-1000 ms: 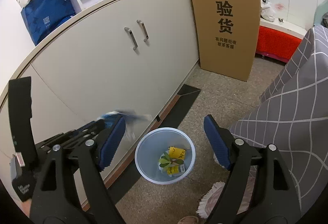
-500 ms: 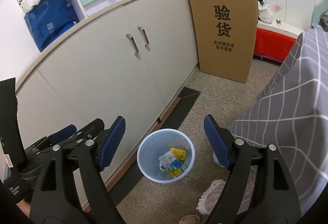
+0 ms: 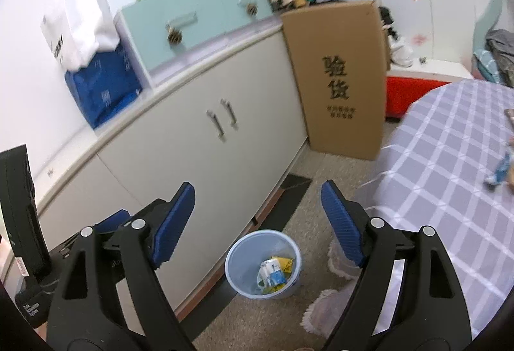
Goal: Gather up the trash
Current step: 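Swing both tools back toward the remaining trash on the table, then grasp the white-green medicine box with the right tool while the left tool grasps the teal toothpaste tube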
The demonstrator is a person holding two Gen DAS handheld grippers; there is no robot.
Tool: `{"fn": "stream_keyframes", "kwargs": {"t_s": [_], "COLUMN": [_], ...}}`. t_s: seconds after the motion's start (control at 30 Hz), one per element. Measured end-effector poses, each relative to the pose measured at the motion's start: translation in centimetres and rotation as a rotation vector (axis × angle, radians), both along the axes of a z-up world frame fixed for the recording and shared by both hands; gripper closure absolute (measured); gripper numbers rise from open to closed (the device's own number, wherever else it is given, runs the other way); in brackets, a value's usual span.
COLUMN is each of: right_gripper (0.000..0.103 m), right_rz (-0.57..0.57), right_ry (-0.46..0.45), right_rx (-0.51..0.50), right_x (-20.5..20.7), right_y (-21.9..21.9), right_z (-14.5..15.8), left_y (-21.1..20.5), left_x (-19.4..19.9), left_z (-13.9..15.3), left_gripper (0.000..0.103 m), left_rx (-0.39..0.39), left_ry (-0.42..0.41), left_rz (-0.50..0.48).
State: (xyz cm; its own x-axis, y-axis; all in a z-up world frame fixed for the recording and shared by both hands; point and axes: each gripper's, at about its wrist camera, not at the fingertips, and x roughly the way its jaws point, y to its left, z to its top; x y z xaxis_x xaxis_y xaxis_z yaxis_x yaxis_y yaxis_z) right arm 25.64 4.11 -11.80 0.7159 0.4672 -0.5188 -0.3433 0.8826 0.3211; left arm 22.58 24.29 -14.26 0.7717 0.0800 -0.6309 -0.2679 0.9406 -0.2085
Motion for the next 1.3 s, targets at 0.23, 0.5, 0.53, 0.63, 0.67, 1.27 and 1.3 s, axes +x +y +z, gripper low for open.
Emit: {"fn": "stream_keyframes", "kwargs": {"t_s": [0.23,0.5,0.53,0.63,0.67,1.27,1.3], "right_gripper": [0.021,0.019,0.019,0.019,0.019,0.056,0.058], "right_rz": [-0.130,-0.335,-0.359,-0.423,-0.448,-0.333,-0.345], "right_ry": [-0.044,-0.030,-0.025,0.002,0.005,0.224,0.223], "right_rx": [0.005,-0.029,-0.035,-0.054,-0.060,0.067,0.069], "right_x": [-2.3,-5.5,-5.8,-6.4,-6.8,-3.0,-3.0], "right_y": [-9.4,-22.9,-24.3,-28.7,-30.1,-39.1,-39.4], "right_z": [2.7,2.0,1.7,1.0,0.7,-5.0,-5.0], "left_y": [-8.9,-23.1,-25.1,-29.1,-30.0,-41.3,-41.7], "left_x": [-0.2,0.7,0.8,1.1,1.2,5.0,5.3], "left_z": [2.0,2.4,2.4,2.1,1.9,-0.2,-0.3], "left_gripper": [0.021,0.021,0.021,0.021,0.021,0.021,0.021], "left_rx": [0.029,0.076,0.087,0.132,0.142,0.219,0.219], "left_ry": [-0.010,0.033,0.042,0.056,0.061,0.140,0.140], "left_rz": [-0.121,-0.398,-0.439,-0.495,-0.509,-0.662,-0.666]}}
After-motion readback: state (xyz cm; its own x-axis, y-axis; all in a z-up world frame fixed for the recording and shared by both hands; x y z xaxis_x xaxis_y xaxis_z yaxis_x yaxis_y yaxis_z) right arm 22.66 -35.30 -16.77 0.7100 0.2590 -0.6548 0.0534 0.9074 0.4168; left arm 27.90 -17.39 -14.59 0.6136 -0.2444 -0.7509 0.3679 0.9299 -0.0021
